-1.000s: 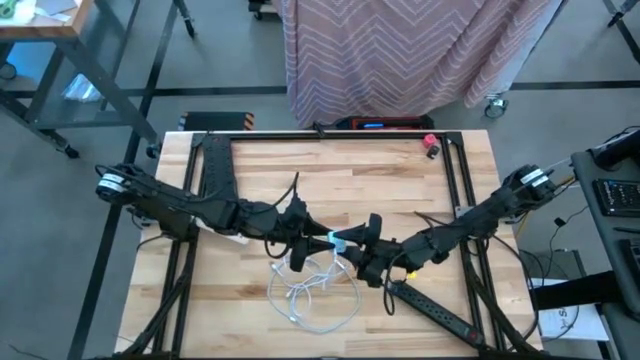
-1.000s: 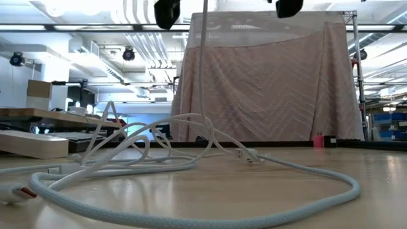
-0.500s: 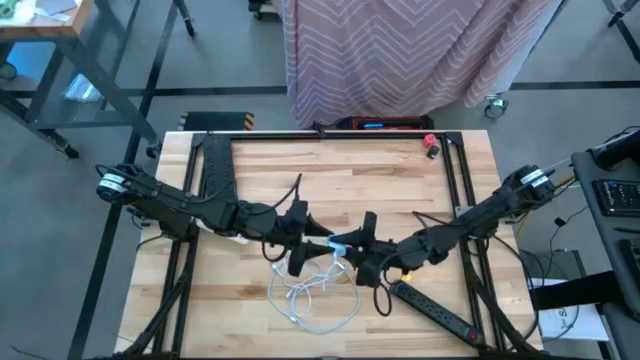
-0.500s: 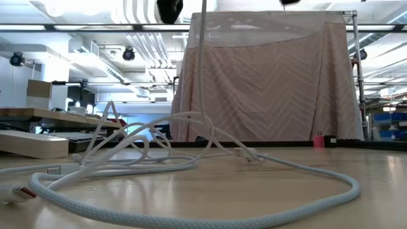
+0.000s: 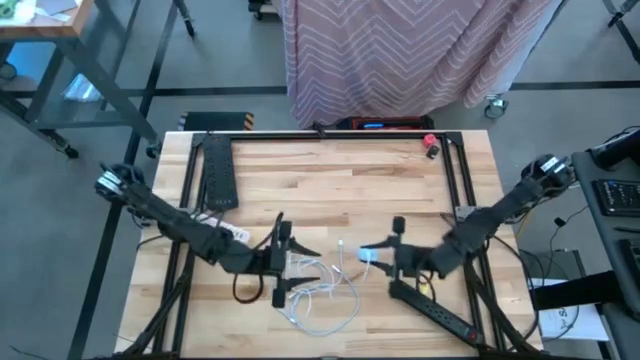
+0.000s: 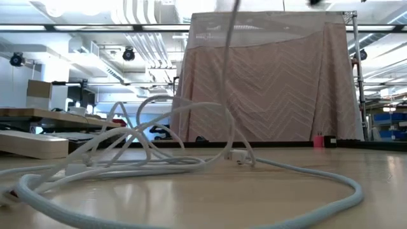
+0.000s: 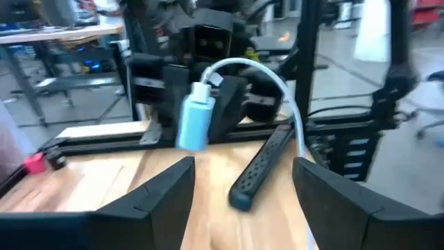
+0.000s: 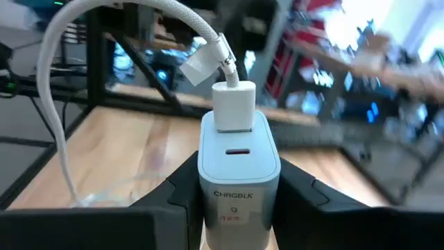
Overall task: Insert USB
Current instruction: Insert the white charger adapter into the bottom black outlet extension
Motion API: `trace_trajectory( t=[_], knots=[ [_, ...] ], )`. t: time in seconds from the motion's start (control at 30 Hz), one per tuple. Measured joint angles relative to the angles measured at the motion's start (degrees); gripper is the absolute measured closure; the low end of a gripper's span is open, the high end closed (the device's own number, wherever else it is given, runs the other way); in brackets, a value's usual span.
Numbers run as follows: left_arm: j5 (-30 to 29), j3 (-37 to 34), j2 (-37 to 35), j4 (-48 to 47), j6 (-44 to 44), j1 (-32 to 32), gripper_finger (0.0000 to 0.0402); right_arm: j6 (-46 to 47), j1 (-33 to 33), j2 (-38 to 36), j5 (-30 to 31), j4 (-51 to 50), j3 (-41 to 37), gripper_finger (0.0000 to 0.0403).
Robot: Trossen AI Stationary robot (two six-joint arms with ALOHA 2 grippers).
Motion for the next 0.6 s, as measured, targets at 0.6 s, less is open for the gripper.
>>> trace_trajectory(
  t=[0.6],
  knots=[
    [5.1, -2.0, 8.6, 11.1, 2.3, 1.1, 0.0255, 45.9, 16.8, -1.6, -0.4, -28.1, -6.5, 0.0297]
  ],
)
